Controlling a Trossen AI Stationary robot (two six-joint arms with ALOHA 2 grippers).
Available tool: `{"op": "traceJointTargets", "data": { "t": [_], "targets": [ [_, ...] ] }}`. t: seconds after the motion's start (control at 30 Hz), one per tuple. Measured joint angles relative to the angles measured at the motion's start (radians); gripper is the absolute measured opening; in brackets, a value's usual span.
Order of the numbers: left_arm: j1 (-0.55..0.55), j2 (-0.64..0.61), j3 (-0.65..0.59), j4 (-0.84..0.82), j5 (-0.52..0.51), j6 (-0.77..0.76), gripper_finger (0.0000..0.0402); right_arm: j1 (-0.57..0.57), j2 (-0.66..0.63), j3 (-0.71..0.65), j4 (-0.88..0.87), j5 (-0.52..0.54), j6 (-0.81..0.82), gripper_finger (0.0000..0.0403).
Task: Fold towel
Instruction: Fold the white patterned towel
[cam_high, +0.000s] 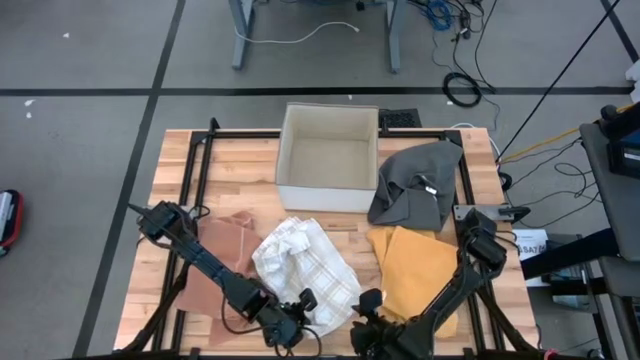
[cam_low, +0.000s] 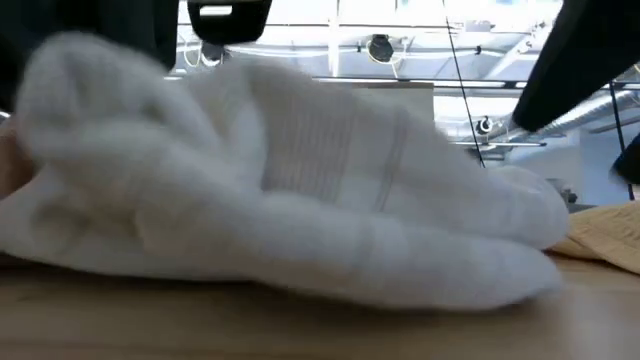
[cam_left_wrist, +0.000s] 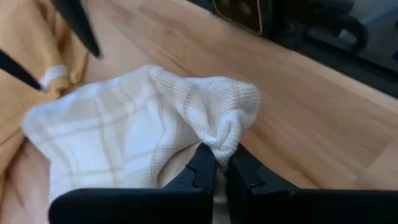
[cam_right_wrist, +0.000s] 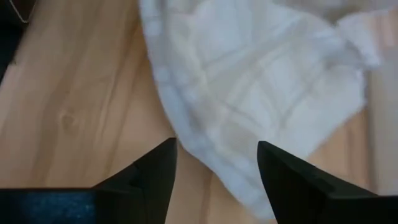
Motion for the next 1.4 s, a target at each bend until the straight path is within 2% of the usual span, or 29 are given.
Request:
{"op": "traceJointTargets", "data": {
  "t": [0.1, 0.37, 0.6, 0.7, 0.83, 1.03, 1.07, 1.4],
  "targets": [
    [0.003, -0.013, 0.000, -0.003, -0.051, -0.003, 0.0012, -0.022, 0.003, -0.046, 0.058, -0.036, -0.028, 0.0206],
    [0.008, -0.061, 0.000, 0.002, -0.304, -0.005, 0.0012, -0.041, 0.003, -0.181, 0.324, -0.025, -0.084, 0.0209],
    [0.018, -0.062, 0.000, 0.009, -0.318, -0.049, 0.0012, -0.051, 0.002, -0.227, 0.315, 0.116, 0.037, 0.0209],
    [0.016, -0.075, 0.000, 0.020, -0.333, -0.048, 0.0012, -0.070, 0.004, -0.235, 0.315, 0.128, 0.064, 0.0202],
    [0.010, -0.124, 0.000, 0.030, -0.344, -0.040, 0.0012, -0.098, 0.004, -0.246, 0.310, 0.137, 0.099, 0.0163],
    [-0.009, -0.212, -0.001, 0.004, -0.343, -0.028, 0.0012, -0.108, -0.016, -0.246, 0.301, 0.159, 0.059, 0.0025],
    [-0.011, -0.228, -0.001, -0.004, -0.339, -0.028, 0.0012, -0.107, -0.032, -0.245, 0.305, 0.151, 0.039, 0.0015],
    [-0.044, -0.434, 0.010, -0.028, -0.334, 0.061, 0.0012, -0.063, -0.294, -0.070, 0.195, 0.225, -0.244, 0.0005]
  ]
}}
